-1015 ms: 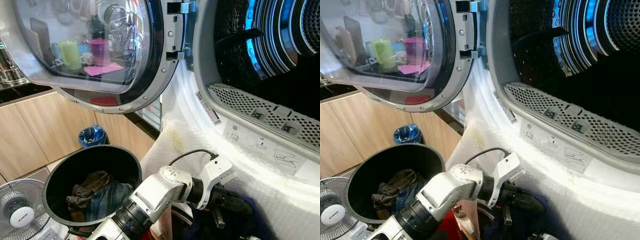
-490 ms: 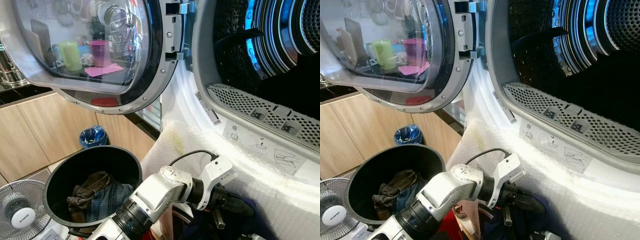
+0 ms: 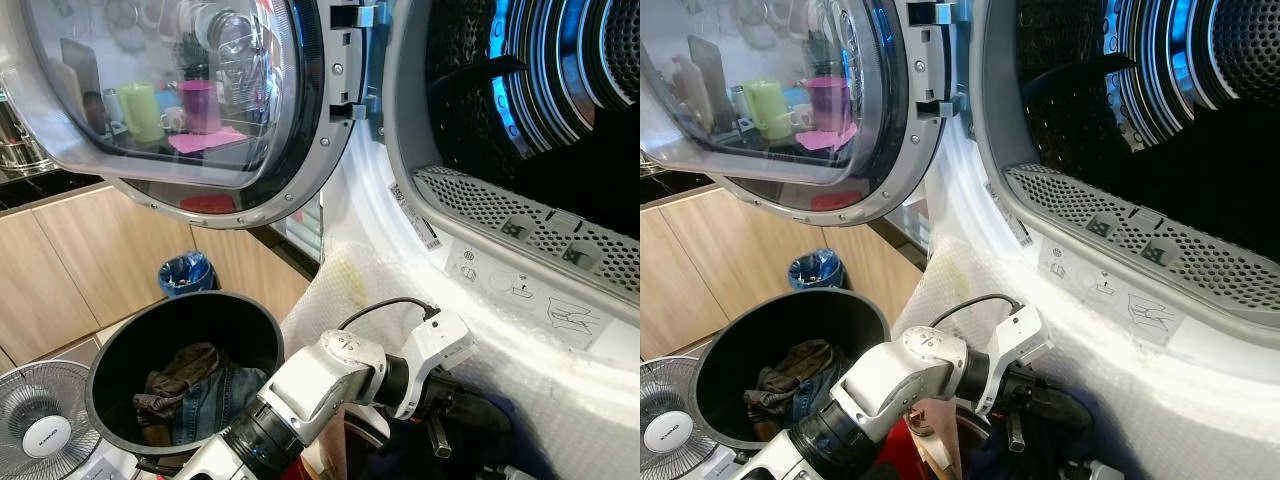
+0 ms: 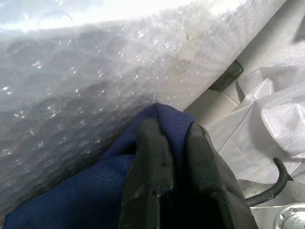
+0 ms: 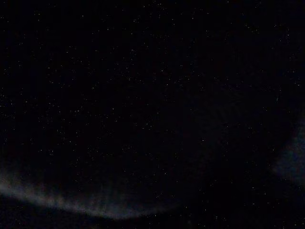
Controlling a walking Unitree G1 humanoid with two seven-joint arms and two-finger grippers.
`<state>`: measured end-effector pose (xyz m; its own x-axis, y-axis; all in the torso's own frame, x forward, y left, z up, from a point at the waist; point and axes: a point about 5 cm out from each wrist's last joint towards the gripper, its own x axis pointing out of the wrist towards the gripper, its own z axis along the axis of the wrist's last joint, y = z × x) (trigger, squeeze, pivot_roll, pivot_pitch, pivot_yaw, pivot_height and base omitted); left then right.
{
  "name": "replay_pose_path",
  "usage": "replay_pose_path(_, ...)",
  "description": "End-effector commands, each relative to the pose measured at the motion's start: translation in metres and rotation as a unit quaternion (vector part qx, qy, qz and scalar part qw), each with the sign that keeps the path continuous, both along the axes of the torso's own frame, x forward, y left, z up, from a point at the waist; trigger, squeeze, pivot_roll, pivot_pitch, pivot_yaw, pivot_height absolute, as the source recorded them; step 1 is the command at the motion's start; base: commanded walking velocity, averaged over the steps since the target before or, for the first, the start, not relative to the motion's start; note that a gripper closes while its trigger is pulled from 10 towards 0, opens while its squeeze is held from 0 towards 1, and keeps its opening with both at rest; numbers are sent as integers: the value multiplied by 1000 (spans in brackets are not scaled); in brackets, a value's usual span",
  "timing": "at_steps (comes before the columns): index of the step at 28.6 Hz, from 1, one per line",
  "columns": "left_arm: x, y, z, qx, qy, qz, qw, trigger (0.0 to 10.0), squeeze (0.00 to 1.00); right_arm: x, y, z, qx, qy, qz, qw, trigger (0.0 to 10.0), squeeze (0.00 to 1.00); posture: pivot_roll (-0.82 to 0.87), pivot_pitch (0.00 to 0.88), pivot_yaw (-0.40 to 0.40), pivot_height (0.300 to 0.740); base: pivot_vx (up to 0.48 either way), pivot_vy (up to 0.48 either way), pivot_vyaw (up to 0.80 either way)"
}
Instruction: Clothes washing
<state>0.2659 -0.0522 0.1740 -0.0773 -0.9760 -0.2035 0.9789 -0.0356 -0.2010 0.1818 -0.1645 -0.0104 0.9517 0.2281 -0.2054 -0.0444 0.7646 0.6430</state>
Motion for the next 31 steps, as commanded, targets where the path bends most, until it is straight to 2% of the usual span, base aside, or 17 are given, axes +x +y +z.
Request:
replay_pose_path(1, -3, -1, 11, -14, -15, -12, 1000, 0, 0, 4, 3, 1, 15, -5, -22, 1000, 0, 0, 197, 0, 10, 740, 0, 0, 0)
replay_pose_path(14, -2, 4, 9, -4, -26, 3, 1000, 157, 0, 6, -4, 7, 10, -22, -39, 999, 0, 0, 202, 0, 16, 740, 0, 0, 0)
replay_pose_path(16, -5, 7, 7, -2, -24, 1, 1000, 4392, 0, 5, -5, 8, 10, -25, -42, 999, 0, 0, 205, 0, 18, 740, 0, 0, 0)
replay_pose_path(17, -6, 9, 7, 0, -22, -3, 1000, 6000, 620, 5, -6, 8, 10, -25, -43, 999, 0, 0, 205, 0, 18, 740, 0, 0, 0)
replay_pose_path(18, -9, 15, 4, 5, -17, -8, 1000, 8980, 1000, 4, -6, 8, 10, -25, -43, 999, 0, 0, 205, 0, 18, 740, 0, 0, 0)
replay_pose_path(19, -10, 19, 3, 10, -16, -12, 1000, 9490, 1000, 4, -6, 8, 10, -25, -43, 999, 0, 0, 208, 0, 22, 740, 0, 0, 0)
replay_pose_path(22, -12, 39, 0, 25, -14, -16, 999, 10000, 1000, 2, -5, 8, 16, -29, -42, 999, 0, 0, 208, 0, 22, 740, 0, 0, 0)
replay_pose_path(27, -12, 55, -1, 45, -24, -22, 998, 9765, 1000, 0, -5, 8, 14, -27, -39, 999, 0, 0, 225, 0, 23, 740, 0, 0, 0)
replay_pose_path(28, -8, 69, -3, 73, -54, -12, 996, 10000, 1000, -2, -5, 7, 14, -26, -36, 999, 0, 0, 226, 0, 25, 740, 0, 0, 0)
replay_pose_path(30, -3, 78, -2, 84, -71, 14, 994, 10000, 1000, -4, -6, 8, 12, -27, -33, 999, 0, 0, 225, 0, 26, 740, 0, 0, 0)
replay_pose_path(31, 4, 84, -1, 88, -70, 50, 992, 10000, 1000, -6, -7, 8, 7, -27, -33, 999, 0, 0, 223, 0, 27, 740, 0, 0, 0)
